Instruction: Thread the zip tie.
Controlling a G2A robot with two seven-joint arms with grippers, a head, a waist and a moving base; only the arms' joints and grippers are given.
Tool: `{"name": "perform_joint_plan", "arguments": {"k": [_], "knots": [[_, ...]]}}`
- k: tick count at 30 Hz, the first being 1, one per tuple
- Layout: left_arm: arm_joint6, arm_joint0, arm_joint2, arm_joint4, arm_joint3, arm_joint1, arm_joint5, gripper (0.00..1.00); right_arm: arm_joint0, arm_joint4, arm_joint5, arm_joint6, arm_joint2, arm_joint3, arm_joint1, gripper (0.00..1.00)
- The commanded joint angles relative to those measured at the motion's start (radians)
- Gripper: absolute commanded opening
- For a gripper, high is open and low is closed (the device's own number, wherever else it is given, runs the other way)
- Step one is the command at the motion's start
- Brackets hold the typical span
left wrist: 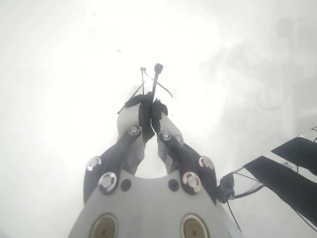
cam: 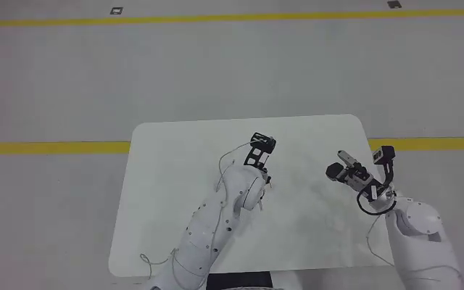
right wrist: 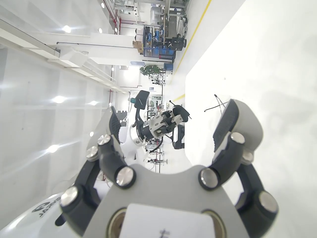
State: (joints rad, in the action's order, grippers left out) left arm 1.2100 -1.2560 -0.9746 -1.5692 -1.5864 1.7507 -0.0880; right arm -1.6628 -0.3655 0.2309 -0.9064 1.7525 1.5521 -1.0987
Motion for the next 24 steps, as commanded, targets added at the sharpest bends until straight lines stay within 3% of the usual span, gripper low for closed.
{"name": "perform_joint_plan", "arguments": {"k": [1,3,7,13,16,22,23,24], "knots": [[-0.005,-0.005,0.018,0.014,-0.014,-0.003,0.047,0.00,0.004,0.035,0.024,-0.019,-0.019,0.016,0.001,1.00],[0.034,-0.003,0.027,0.027,-0.026,-0.008,0.092,0.00,0.017,0.053,0.028,-0.062,-0.053,0.009,0.002,1.00],[0.060,0.000,0.028,0.047,-0.047,-0.014,0.126,0.00,0.064,0.096,0.021,-0.118,-0.120,-0.016,0.003,1.00],[0.060,0.000,0.028,0.047,-0.047,-0.014,0.126,0.00,0.063,0.092,0.022,-0.114,-0.124,-0.011,0.002,1.00],[0.029,-0.009,0.032,0.072,-0.045,-0.018,0.142,0.00,0.067,0.125,0.041,-0.104,-0.149,-0.007,0.002,1.00],[0.060,-0.004,0.023,0.145,-0.056,-0.026,0.161,0.00,0.120,0.170,0.069,-0.086,-0.217,-0.032,-0.001,1.00],[0.069,-0.002,0.022,0.157,-0.055,-0.027,0.159,0.00,0.129,0.180,0.074,-0.085,-0.227,-0.039,-0.001,0.99],[0.079,0.001,0.021,0.164,-0.053,-0.028,0.156,0.00,0.135,0.194,0.080,-0.082,-0.232,-0.044,-0.001,0.87]]}}
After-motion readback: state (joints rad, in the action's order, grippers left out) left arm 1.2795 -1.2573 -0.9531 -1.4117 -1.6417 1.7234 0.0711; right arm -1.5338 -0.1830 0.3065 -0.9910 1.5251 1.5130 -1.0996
